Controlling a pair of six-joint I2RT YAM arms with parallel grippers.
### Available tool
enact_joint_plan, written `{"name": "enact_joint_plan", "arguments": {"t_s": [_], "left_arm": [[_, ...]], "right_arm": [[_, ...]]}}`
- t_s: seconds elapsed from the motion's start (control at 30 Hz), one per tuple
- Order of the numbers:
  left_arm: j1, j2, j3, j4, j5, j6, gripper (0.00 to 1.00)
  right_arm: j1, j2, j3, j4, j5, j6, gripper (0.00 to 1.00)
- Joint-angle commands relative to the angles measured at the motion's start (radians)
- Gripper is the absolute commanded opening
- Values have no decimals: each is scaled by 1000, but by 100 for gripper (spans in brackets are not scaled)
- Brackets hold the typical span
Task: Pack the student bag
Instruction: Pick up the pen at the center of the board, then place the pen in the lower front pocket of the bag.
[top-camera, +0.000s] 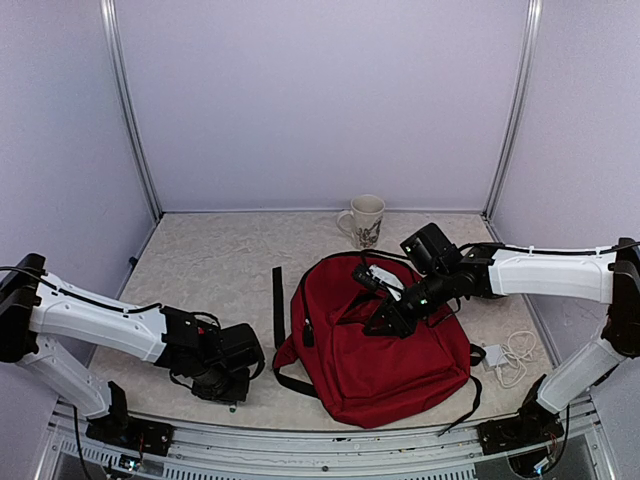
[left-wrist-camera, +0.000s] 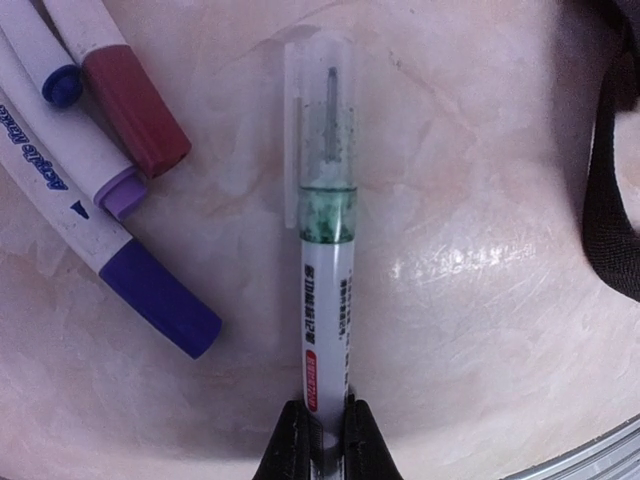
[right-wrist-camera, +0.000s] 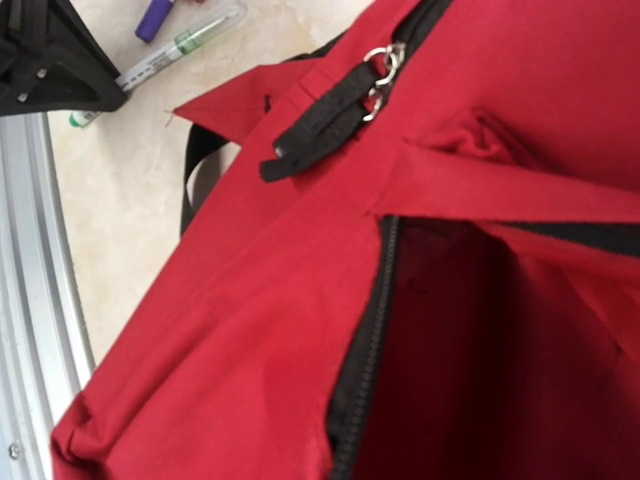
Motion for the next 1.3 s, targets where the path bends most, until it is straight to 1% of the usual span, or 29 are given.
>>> {"name": "enact_joint_plan", "arguments": {"t_s": [0.0, 0.13, 0.2, 0.23, 0.3, 0.4, 0.5, 0.57, 0.7, 0.87, 0.97, 1.07, 1.17, 1.2, 1.27], "left_arm": [[-6, -18, 70, -17, -68, 39, 0], [-1, -44, 198, -116, -197, 67, 0], [3, -68, 261, -95, -257, 111, 0], [12, -79, 283, -46, -261, 155, 0], [56, -85, 309, 82, -220, 252, 0], [148, -65, 305, 335, -58, 357, 0], [179, -1, 318, 589, 71, 465, 0], [181, 70, 378, 648, 123, 535, 0], [186, 230, 497, 689, 213, 611, 0], [209, 386, 606, 719, 335, 616, 0], [192, 438, 619, 739, 412, 624, 0], [168, 469, 601, 728, 422, 645, 0], [165, 512, 598, 707, 485, 654, 0], [161, 518, 598, 699, 489, 667, 0], [144, 509, 597, 646, 447, 709, 0]], "right_arm": [[7, -31, -5, -27, 7, -5, 0], [8, -34, 1, -37, 6, -16, 0], [6, -35, 3, -34, 4, -17, 0], [6, -35, 5, -31, 2, -18, 0], [8, -37, 4, -19, -6, -18, 0], [8, -44, 0, 0, -16, -17, 0], [6, -54, -4, 18, -20, -15, 0], [6, -57, -2, 24, -26, -14, 0], [6, -60, 0, 24, -31, -12, 0], [6, -71, -5, 38, -43, -11, 0], [6, -69, 0, 41, -39, -13, 0], [5, -68, 5, 39, -40, -18, 0], [2, -72, 12, 38, -41, -21, 0], [2, -73, 15, 36, -39, -21, 0], [0, -75, 21, 30, -33, -22, 0]]}}
